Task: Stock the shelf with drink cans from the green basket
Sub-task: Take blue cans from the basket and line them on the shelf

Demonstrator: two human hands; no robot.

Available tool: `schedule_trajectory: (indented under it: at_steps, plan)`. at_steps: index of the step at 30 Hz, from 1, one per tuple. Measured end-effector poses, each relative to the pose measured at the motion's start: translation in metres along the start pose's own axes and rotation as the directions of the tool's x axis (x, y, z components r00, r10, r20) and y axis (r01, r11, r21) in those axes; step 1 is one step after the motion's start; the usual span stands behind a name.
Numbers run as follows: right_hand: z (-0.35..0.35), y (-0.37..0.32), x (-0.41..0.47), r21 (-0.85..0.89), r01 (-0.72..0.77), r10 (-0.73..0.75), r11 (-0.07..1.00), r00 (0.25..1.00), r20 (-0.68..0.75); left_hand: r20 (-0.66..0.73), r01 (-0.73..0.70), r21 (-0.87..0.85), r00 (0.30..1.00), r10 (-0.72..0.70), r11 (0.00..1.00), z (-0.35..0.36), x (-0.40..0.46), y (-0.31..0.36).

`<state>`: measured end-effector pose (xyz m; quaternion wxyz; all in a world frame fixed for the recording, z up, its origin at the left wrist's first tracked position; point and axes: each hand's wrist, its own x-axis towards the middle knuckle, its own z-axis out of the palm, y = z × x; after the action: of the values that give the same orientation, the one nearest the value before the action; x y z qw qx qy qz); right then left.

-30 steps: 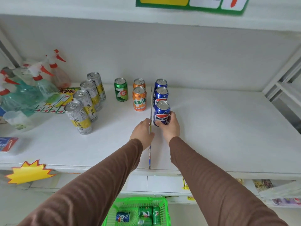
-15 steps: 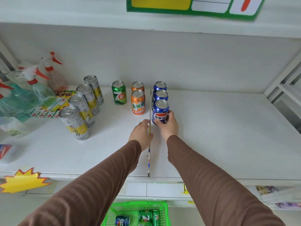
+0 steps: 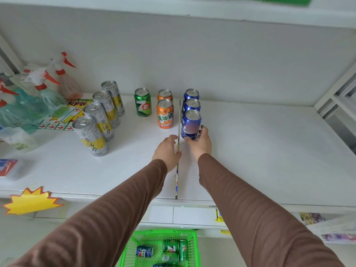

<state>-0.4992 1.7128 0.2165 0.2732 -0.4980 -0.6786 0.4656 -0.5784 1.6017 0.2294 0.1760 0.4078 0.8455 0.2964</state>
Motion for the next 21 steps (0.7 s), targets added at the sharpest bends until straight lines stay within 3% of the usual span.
schedule_trajectory:
  at_steps: [5, 10, 14, 16, 21]
  plan:
    - [-0.005, 0.011, -0.032, 0.027, -0.010, 0.011, 1.000, 1.000, -0.020, -0.028, -0.062, -0.009, 0.998, 0.062, 0.998, -0.002, -0.026, -0.009]
    - [-0.008, 0.024, -0.098, -0.096, 0.217, -0.222, 0.971, 0.974, -0.037, -0.087, -0.184, 0.025, 0.979, 0.186, 0.983, -0.002, -0.078, -0.026]
    - [-0.009, 0.034, -0.162, -0.262, 0.498, -0.534, 0.826, 0.842, -0.083, -0.169, -0.286, 0.040, 0.942, 0.289, 0.957, -0.009, -0.137, -0.047]
    - [-0.005, 0.048, -0.197, -0.312, 0.566, -0.615, 0.763, 0.784, -0.085, -0.203, -0.315, 0.032, 0.927, 0.315, 0.949, -0.012, -0.174, -0.064]
    - [0.024, 0.109, -0.281, -0.323, 0.560, -0.598, 0.763, 0.802, -0.022, -0.207, -0.314, 0.068, 0.924, 0.321, 0.947, 0.001, -0.266, -0.125]
